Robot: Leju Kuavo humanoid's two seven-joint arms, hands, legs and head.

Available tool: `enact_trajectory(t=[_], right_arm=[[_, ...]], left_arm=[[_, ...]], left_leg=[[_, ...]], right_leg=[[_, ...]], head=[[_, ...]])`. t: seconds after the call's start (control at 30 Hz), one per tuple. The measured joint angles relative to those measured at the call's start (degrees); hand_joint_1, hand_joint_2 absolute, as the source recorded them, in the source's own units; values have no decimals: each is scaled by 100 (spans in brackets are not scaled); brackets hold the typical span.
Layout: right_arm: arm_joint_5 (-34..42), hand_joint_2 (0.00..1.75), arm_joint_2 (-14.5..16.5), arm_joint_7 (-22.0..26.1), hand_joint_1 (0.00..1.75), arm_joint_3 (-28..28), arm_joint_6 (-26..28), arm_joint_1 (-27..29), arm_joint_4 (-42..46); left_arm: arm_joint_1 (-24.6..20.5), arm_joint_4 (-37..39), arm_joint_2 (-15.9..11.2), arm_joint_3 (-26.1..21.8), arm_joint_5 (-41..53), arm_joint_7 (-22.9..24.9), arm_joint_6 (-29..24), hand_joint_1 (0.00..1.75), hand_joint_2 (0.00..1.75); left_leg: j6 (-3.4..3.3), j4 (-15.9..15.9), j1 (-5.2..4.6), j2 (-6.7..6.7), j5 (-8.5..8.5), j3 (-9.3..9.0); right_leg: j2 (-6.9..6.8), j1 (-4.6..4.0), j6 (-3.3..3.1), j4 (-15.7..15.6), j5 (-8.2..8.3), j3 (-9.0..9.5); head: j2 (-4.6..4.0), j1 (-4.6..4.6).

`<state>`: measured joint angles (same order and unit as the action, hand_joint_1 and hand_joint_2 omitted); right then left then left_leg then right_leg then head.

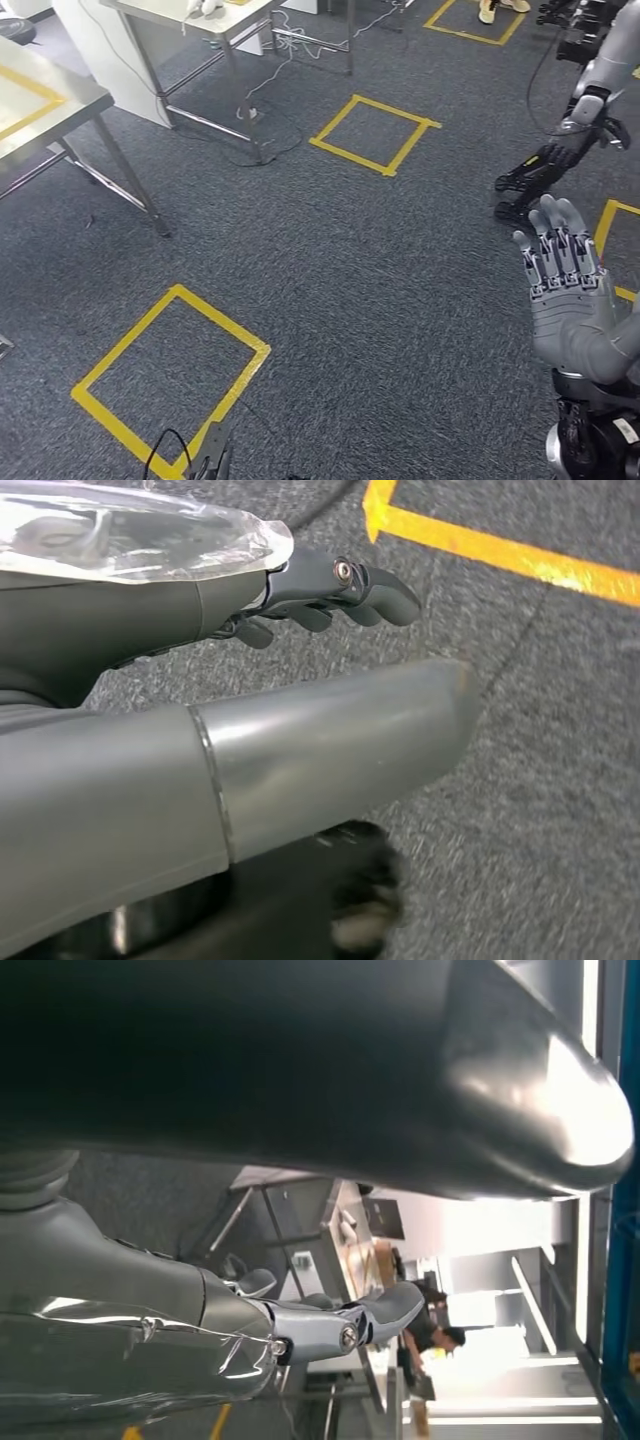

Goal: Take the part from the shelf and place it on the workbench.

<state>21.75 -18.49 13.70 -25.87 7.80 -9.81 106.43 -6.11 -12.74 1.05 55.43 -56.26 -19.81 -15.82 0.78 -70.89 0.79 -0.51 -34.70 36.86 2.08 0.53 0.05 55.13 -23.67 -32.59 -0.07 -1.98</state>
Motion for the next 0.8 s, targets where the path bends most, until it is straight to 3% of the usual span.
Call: enact_trajectory(t=[0.03, 0.07, 0.17, 0.23, 0.3, 0.37, 0.43, 0.5, 0.53, 0.57, 0.63, 0.7, 0.73, 0.8], right_arm=[[-1, 0, 0, 0, 0, -1, 1, 8, -1], [-1, 0, 0, 0, 0, -3, 1, 15, -1], [-1, 0, 0, 1, 0, 3, 1, 19, 1], [-1, 0, 0, 2, 0, 7, 1, 15, 0], [0, 0, -2, 3, 0, 13, 1, 16, -1], [-5, 0, -7, 4, 0, 21, 4, 7, 0], [-20, 0, -10, 4, 0, 22, 23, -6, 0], [-61, 0, -11, 3, 0, 24, 57, 3, -2], [-88, 0, -11, 2, 0, 25, 77, 11, -3], [-117, 0, -11, 2, 0, 28, 92, 16, -4], [-163, 0, -11, 2, 0, 37, 109, 14, -5], [-188, 0, -10, 2, 0, 51, 111, 9, -8], [-191, 0, -9, 2, 0, 58, 113, 9, -10], [-193, 0, -9, 3, 0, 72, 116, 11, -14]], left_arm=[[10, 0, 0, 0, 0, 1, 0, 0, 0], [16, 0, 0, 0, 0, 1, 0, 0, 0], [10, 0, -9, 0, -1, 1, 13, 0, 0], [3, 0, -16, 0, -1, 1, 50, 0, 0], [-5, 0, -15, 0, 3, 1, 94, 0, 0], [-13, 0, -13, 0, 16, 1, 125, 0, 0], [-18, 1, -12, 0, 28, 10, 154, 0, 0], [-20, 2, -20, 0, 38, 31, 187, 0, 0], [-28, 2, -26, 0, 43, 45, 208, 0, 0], [-43, 1, -30, 0, 49, 57, 226, 0, 0], [-88, 0, -37, 0, 54, 86, 267, 0, 0], [-132, 0, -51, 1, 56, 108, 292, 0, 0], [-147, 0, -59, 2, 57, 115, 300, 0, 0], [-169, 0, -68, 1, 57, 122, 303, 0, 0]], left_leg=[[-24, -91, -6, 19, 47, 73], [-57, 69, -17, 44, 211, 29], [-177, 1265, -45, 369, 828, -465], [-196, 1620, -63, 480, 928, -610], [-207, 1672, -64, 344, 950, -633], [-249, 1754, -44, 203, 983, -674], [-279, 1794, -43, 61, 993, -697], [-285, 1791, -50, -93, 983, -699], [-279, 1787, -50, -171, 975, -701], [-265, 1781, -49, -243, 964, -708], [-216, 1752, -47, -370, 921, -732], [-155, 1700, -74, -474, 869, -750], [-129, 1686, -89, -525, 853, -758], [-77, 1679, -84, -616, 831, -776]], right_leg=[[85, -11, -7, 0, 3, -1], [173, -18, -9, 1, 5, 3], [401, -22, 11, 5, 15, 9], [525, -8, 57, 5, 30, -20], [602, 8, 117, -4, 47, -49], [353, -8, 165, 192, -89, -148], [-10, -14, 207, 850, -463, -448], [-128, 18, 254, 1577, -760, -782], [-153, 37, 273, 1692, -756, -827], [-183, 54, 287, 1568, -643, -751], [-385, 71, 305, 785, -280, -330], [-572, 43, 256, 172, -90, -13], [-592, 23, 216, 68, -83, 31], [-439, 4, 125, 59, -73, 19]], head=[[0, -2], [0, -3], [0, 0], [0, -1], [0, -5], [0, 16], [0, 48], [0, 61], [0, 62], [0, 62], [0, 65], [0, 63], [0, 57], [0, 43]])
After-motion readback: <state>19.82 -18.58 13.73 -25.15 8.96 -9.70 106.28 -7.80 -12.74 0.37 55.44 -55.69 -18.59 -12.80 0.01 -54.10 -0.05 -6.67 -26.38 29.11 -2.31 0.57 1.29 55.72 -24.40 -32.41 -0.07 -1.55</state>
